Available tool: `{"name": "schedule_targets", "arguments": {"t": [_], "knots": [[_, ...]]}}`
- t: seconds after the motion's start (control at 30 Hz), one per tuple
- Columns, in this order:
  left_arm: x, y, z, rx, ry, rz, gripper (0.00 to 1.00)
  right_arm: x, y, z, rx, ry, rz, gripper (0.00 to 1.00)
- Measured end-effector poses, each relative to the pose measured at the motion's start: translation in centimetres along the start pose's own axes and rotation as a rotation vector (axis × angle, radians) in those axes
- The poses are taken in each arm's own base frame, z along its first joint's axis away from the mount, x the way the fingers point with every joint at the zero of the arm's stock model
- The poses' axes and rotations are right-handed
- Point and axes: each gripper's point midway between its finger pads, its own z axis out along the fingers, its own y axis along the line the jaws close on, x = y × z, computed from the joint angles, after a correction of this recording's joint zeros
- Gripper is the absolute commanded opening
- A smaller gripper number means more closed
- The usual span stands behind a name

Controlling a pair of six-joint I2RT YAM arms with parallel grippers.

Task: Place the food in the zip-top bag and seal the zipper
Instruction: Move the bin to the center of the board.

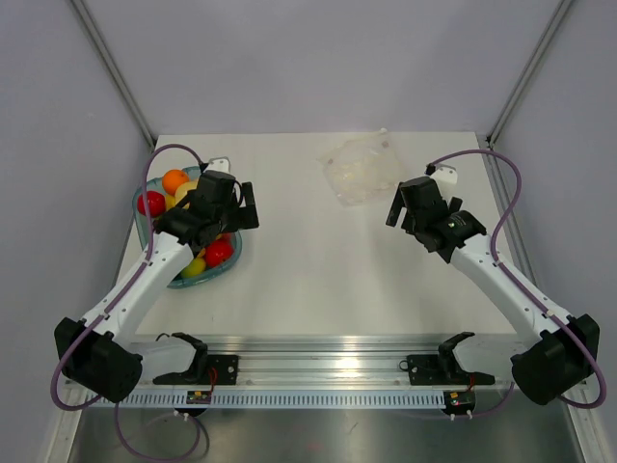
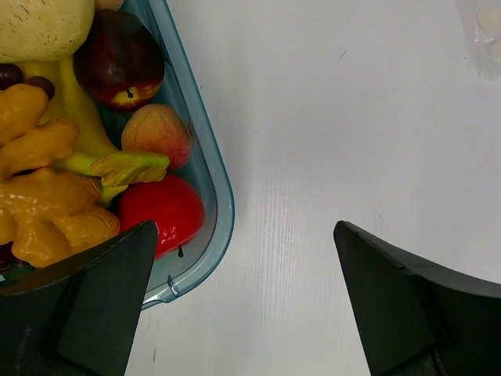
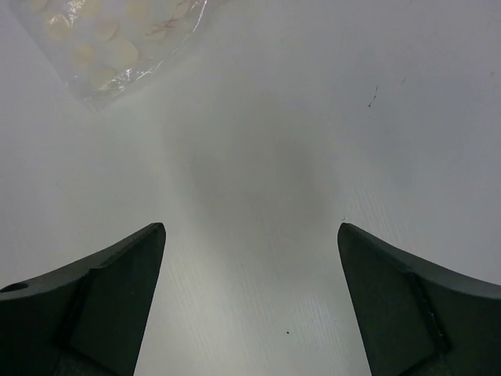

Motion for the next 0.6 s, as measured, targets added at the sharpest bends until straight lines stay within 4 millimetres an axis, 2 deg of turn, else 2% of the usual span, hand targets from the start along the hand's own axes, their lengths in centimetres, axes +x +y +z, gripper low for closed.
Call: {"name": "schedule_targets", "arguments": {"t": [0.27, 0.47, 0.6], "knots": [[-0.1, 0.8, 0.2, -0.048, -0.01, -0.008, 0.99, 1.2, 0.1, -0.2, -0.035, 0.03, 0.002, 0.99], [0.0, 1.2, 1.7, -0.124, 0.031, -0.014, 0.99, 2.0, 0.2, -1.0, -0.101, 0.028, 0.013, 1.0], [-1.3, 0.5, 2.9, -0.147, 0.057, -0.026, 0.88, 2.1, 0.6, -1.3, -0.141, 0.025, 0.021, 0.99]]}}
